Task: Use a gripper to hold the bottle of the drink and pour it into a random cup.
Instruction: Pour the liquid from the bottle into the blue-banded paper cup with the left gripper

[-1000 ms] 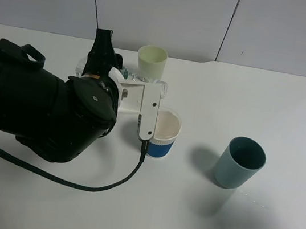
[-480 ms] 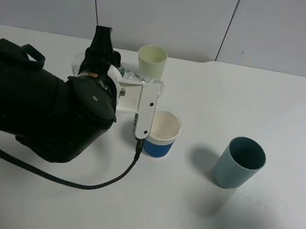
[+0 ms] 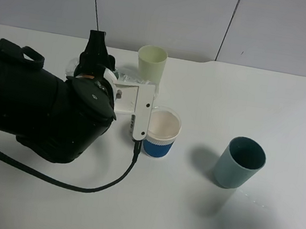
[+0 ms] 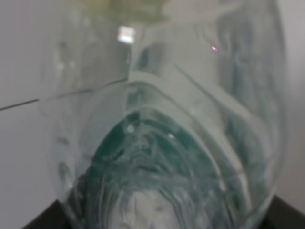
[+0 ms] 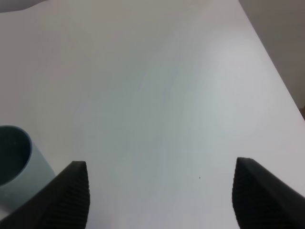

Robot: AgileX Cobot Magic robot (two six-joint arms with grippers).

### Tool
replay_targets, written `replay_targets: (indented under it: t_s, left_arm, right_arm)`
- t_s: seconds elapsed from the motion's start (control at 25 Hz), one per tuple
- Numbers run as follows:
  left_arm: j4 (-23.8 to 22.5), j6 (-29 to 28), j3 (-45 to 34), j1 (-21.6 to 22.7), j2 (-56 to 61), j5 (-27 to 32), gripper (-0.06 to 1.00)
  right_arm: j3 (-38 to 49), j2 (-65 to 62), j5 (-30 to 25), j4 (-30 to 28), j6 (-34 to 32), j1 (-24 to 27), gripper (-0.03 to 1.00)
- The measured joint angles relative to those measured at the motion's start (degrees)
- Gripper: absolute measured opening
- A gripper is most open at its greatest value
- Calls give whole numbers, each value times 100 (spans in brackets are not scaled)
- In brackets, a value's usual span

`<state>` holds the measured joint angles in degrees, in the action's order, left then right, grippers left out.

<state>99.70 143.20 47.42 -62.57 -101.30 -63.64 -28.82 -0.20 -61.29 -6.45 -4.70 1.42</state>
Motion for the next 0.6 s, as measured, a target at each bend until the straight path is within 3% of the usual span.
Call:
replay_targets:
  t_s: [0.6]
  left_arm:
    - [90, 298, 161, 0, -173, 93, 50]
  right_arm:
    - [0, 0, 0, 0, 0, 0, 63]
